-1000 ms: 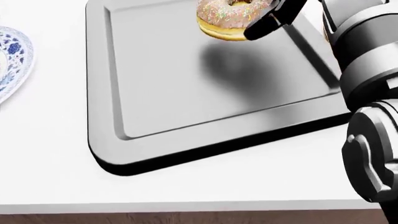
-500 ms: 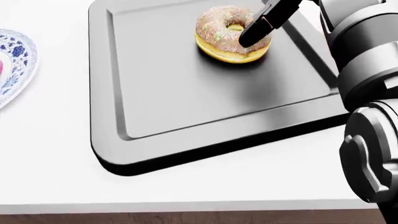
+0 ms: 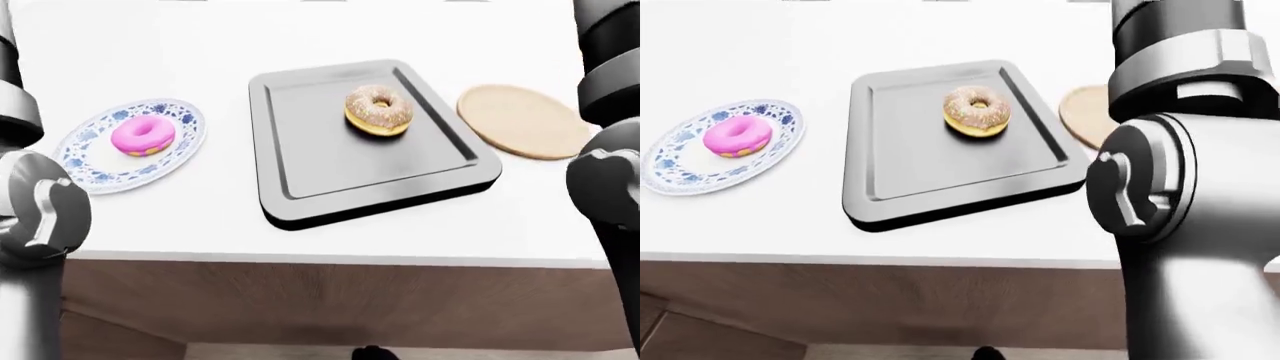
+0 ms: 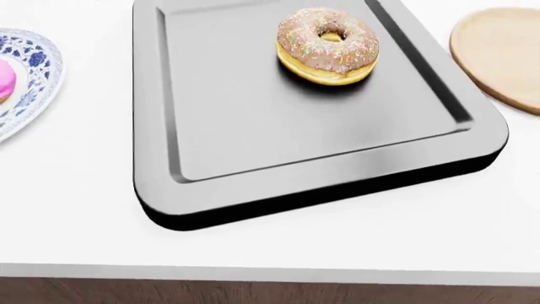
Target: Move the dessert items from the plate to the tray.
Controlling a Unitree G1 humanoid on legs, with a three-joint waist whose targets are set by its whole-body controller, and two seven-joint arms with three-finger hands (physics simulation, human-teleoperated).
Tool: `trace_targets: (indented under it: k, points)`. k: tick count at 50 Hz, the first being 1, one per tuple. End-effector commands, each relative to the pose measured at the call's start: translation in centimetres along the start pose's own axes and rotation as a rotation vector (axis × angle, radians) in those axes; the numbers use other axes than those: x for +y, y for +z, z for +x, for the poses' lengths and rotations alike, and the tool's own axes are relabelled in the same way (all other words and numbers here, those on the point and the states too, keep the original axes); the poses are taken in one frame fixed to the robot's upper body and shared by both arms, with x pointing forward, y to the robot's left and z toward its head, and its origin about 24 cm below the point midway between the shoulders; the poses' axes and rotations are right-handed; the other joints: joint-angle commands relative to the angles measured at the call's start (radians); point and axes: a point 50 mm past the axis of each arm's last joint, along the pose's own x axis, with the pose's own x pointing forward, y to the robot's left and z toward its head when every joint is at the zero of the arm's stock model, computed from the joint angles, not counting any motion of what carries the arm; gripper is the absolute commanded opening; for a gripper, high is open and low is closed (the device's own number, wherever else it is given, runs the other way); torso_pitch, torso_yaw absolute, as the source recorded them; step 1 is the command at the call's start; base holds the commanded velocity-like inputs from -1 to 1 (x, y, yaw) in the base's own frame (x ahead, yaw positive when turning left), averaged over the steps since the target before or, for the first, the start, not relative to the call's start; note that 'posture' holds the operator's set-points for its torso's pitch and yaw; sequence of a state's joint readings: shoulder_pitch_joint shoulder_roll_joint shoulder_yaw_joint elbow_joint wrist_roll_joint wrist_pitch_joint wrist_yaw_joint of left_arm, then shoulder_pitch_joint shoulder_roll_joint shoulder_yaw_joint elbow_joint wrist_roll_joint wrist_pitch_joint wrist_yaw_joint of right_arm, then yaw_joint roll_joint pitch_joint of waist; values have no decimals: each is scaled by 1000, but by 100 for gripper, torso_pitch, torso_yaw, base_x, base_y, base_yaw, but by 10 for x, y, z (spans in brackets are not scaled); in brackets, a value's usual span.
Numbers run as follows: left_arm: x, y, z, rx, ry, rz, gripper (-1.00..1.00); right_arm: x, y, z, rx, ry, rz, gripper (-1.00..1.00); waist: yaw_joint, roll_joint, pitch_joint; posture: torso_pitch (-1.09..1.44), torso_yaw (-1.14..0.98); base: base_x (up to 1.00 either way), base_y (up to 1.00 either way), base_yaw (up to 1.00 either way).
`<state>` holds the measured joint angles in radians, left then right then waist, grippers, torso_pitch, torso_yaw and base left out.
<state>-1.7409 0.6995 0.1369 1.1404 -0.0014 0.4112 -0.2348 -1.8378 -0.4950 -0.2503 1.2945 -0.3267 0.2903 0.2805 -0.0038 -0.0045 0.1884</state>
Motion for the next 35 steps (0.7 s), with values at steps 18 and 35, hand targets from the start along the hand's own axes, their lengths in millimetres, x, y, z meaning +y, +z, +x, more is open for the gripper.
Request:
trace_targets:
  k: [18,35]
  points:
    - [20,-43,3,-42,104,314,100,-26,72,-25,-160,-54,-3,100,-4,9,-36,19,0,0,0,0]
    - [36,-93,-4,157,64,324,100,-21,59,-19,-135,-35,1,100,-2,24,-44,19,0,0,0,0]
